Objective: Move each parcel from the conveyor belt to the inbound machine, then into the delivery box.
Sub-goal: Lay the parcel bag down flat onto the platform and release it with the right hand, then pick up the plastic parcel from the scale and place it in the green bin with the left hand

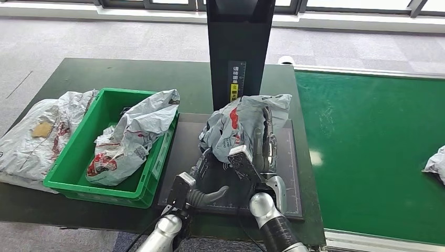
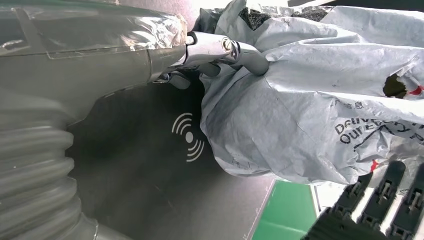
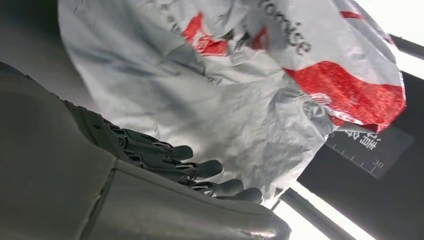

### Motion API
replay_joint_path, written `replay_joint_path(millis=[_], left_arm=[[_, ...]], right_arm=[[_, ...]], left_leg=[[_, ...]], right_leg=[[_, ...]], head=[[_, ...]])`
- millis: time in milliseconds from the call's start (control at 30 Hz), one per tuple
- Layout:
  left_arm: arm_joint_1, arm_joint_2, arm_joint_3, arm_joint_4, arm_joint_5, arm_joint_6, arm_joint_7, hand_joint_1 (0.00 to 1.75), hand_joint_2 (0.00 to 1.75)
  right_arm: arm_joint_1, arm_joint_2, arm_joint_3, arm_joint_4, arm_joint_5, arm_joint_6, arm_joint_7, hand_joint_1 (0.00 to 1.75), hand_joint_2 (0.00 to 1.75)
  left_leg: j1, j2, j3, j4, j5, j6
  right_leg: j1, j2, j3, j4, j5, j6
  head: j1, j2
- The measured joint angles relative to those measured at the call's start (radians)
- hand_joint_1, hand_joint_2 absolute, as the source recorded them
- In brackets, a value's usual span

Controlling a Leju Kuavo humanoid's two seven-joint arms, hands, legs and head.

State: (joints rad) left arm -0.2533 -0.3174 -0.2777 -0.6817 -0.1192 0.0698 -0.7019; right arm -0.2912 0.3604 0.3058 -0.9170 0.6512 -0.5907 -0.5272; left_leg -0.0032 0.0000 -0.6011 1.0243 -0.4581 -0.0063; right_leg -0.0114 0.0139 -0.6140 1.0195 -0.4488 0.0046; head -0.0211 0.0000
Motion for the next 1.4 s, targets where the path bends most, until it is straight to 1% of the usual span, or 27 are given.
replay_joint_path(millis=[33,100,167,200,233,333,367,467,533,633,700,767,933,1033,1100,1167,1300,1333,1400], left_arm=[[0.0,0.0,0.0,0.0,-0.002,0.004,0.0,0.0,1.75],[0.001,0.0,0.0,0.0,-0.006,0.014,0.0,0.0,1.75],[0.002,0.0,0.002,-0.002,-0.013,0.027,0.0,0.0,1.75],[0.002,0.001,0.002,-0.005,-0.026,0.048,0.0,0.0,1.75],[0.004,0.002,0.003,-0.012,-0.046,0.079,0.0,0.0,1.75],[0.009,0.006,-0.006,-0.073,-0.128,0.242,-0.001,0.0,1.75],[0.01,0.007,-0.012,-0.094,-0.143,0.281,-0.001,0.0,1.75],[0.01,0.008,-0.024,-0.13,-0.157,0.31,0.0,0.0,1.75],[-0.005,0.006,-0.035,-0.14,-0.185,0.342,0.0,0.0,1.75],[-0.081,-0.012,-0.058,-0.114,-0.243,0.413,0.0,0.0,1.75],[-0.132,-0.027,-0.076,-0.09,-0.242,0.439,0.0,0.0,1.75],[-0.164,-0.035,-0.095,-0.073,-0.227,0.453,0.0,0.0,1.75],[-0.198,-0.047,-0.128,-0.044,-0.223,0.466,0.002,0.0,1.75],[-0.216,-0.05,-0.148,-0.022,-0.243,0.475,0.025,0.0,1.75],[-0.229,-0.052,-0.166,-0.001,-0.268,0.489,0.061,0.0,1.75],[-0.246,-0.053,-0.189,0.026,-0.31,0.516,0.12,0.0,1.75],[-0.287,-0.053,-0.273,0.096,-0.429,0.582,0.289,0.0,1.75],[-0.293,-0.053,-0.296,0.109,-0.45,0.591,0.319,0.0,1.75],[-0.302,-0.053,-0.331,0.13,-0.47,0.598,0.348,0.0,1.75]], right_arm=[[0.012,-0.002,0.0,-0.015,0.026,-0.022,0.003,0.0,0.0],[0.041,-0.007,-0.007,-0.067,0.066,-0.069,-0.017,0.0,0.0],[0.08,-0.013,-0.032,-0.165,0.081,-0.096,-0.061,0.0,0.0],[0.103,-0.017,-0.056,-0.238,0.073,-0.101,-0.09,0.0,0.0],[0.126,-0.021,-0.085,-0.321,0.056,-0.104,-0.118,0.0,0.0],[0.188,-0.027,-0.212,-0.607,-0.004,-0.113,-0.165,0.0,0.0],[0.202,-0.028,-0.247,-0.685,-0.012,-0.115,-0.169,0.0,0.44],[0.233,-0.031,-0.298,-0.833,-0.016,-0.113,-0.172,0.0,1.75],[0.25,-0.032,-0.314,-0.908,-0.024,-0.112,-0.173,0.0,1.75],[0.265,-0.032,-0.313,-0.994,-0.038,-0.112,-0.173,0.0,1.75],[0.271,-0.032,-0.308,-1.034,-0.043,-0.111,-0.173,0.0,1.75],[0.275,-0.032,-0.307,-1.056,-0.042,-0.111,-0.173,0.0,1.75],[0.279,-0.032,-0.307,-1.077,-0.039,-0.111,-0.173,0.0,1.75],[0.28,-0.032,-0.307,-1.079,-0.042,-0.11,-0.173,0.0,1.75],[0.279,-0.032,-0.307,-1.078,-0.041,-0.11,-0.173,0.0,1.75],[0.279,-0.032,-0.307,-1.078,-0.04,-0.11,-0.173,0.0,1.75],[0.28,-0.032,-0.307,-1.077,-0.035,-0.11,-0.173,0.0,1.75],[0.28,-0.032,-0.307,-1.077,-0.035,-0.11,-0.173,0.0,1.75],[0.28,-0.032,-0.307,-1.077,-0.035,-0.11,-0.172,0.0,1.75]], left_leg=[[0.0,0.0,0.0,0.0,0.0,0.0],[0.0,0.0,0.0,0.0,0.0,0.0],[0.0,-0.001,-0.001,0.0,0.0,0.0],[-0.001,-0.002,-0.001,0.001,0.0,0.0],[-0.001,-0.003,-0.002,0.001,0.0,0.001],[-0.001,-0.006,-0.004,0.001,-0.001,0.002],[-0.001,-0.005,-0.004,0.001,-0.001,0.002],[-0.002,-0.003,-0.003,0.001,-0.002,0.003],[-0.002,-0.003,-0.003,0.002,-0.001,0.004],[-0.002,-0.005,-0.004,0.001,0.001,0.005],[-0.003,-0.005,-0.003,0.001,0.001,0.006],[-0.003,-0.004,-0.002,0.001,0.001,0.006],[-0.003,-0.005,-0.002,0.002,0.002,0.006],[-0.003,-0.005,-0.003,0.002,0.002,0.006],[-0.003,-0.005,-0.003,0.002,0.002,0.006],[-0.003,-0.005,-0.003,0.002,0.002,0.006],[-0.003,-0.005,-0.003,0.001,0.002,0.006],[-0.003,-0.005,-0.003,0.001,0.002,0.006],[-0.003,-0.005,-0.003,0.001,0.002,0.006]], right_leg=[[0.0,0.0,0.0,0.0,0.0,0.0],[0.0,0.0,0.0,0.0,0.0,0.0],[0.0,-0.001,-0.001,0.0,0.0,0.0],[-0.001,-0.002,-0.001,0.0,0.0,0.0],[-0.001,-0.003,-0.002,0.0,0.0,0.0],[-0.001,-0.007,-0.001,0.0,0.0,0.0],[-0.001,-0.007,-0.001,0.0,0.0,0.001],[-0.002,-0.004,-0.002,0.0,-0.001,0.001],[-0.002,-0.005,-0.002,0.0,-0.001,0.002],[-0.002,-0.008,-0.001,0.0,0.0,0.003],[-0.003,-0.008,0.0,0.0,0.001,0.003],[-0.003,-0.007,0.0,0.0,0.001,0.003],[-0.003,-0.008,0.001,0.0,0.002,0.003],[-0.003,-0.008,0.0,0.0,0.002,0.003],[-0.003,-0.008,0.0,0.0,0.002,0.003],[-0.003,-0.008,0.0,0.0,0.002,0.003],[-0.003,-0.008,0.0,0.0,0.002,0.003],[-0.003,-0.008,0.0,0.0,0.002,0.003],[-0.003,-0.008,0.0,0.0,0.002,0.003]], head=[[0.0,0.0],[0.0,0.0],[0.0,0.0],[0.0,0.0],[0.0,0.0],[0.0,0.0],[0.0,0.0],[0.0,0.0],[0.0,0.0],[0.0,0.0],[0.0,0.0],[0.0,0.0],[0.0,0.0],[0.0,0.0],[0.0,0.0],[0.0,0.0],[0.0,0.0],[0.0,0.0],[0.0,0.0]])
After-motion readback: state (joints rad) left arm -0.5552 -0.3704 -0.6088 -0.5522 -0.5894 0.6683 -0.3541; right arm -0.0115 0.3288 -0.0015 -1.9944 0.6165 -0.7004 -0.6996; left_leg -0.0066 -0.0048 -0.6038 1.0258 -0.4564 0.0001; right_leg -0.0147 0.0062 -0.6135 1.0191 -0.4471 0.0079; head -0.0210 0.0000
